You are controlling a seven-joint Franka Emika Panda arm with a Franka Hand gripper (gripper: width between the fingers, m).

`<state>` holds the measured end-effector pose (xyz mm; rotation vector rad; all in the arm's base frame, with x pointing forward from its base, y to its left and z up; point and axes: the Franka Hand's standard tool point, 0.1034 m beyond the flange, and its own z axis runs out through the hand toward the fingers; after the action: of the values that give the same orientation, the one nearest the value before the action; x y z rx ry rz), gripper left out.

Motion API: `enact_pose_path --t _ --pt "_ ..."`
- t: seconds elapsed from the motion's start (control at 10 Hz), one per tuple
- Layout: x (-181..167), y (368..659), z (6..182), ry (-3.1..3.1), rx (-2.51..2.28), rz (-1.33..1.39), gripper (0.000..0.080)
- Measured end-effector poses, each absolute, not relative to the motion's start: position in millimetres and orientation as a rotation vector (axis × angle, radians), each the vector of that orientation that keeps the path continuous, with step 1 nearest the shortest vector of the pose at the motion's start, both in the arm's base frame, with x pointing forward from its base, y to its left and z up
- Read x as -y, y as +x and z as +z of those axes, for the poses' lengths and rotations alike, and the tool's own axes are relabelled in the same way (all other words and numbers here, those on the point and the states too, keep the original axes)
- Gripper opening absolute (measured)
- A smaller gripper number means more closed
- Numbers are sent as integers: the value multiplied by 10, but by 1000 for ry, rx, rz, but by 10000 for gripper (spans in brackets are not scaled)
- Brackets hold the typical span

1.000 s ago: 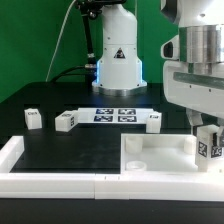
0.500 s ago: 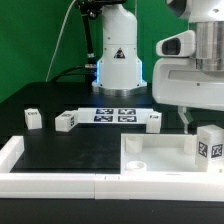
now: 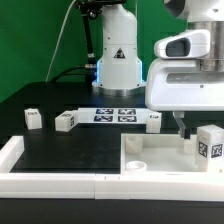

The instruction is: Assemble one leg

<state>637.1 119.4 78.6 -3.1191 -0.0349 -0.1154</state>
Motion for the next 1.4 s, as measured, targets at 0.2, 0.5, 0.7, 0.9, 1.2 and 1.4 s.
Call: enact_pose_path --t 0.2,0.5,0.7,0.9,1.2,1.4 --pt "-1182 6378 787 -3116 246 -123 649" --pt "-1174 6380 787 -3120 218 -123 396" --pt "-1178 6379 787 -3115 91 -121 290" --pt "-1154 6386 790 -3072 -329 -112 290" --pt "-1041 6361 780 -2996 -789 -95 290" --pt "-941 6345 781 -2939 -1034 -100 296"
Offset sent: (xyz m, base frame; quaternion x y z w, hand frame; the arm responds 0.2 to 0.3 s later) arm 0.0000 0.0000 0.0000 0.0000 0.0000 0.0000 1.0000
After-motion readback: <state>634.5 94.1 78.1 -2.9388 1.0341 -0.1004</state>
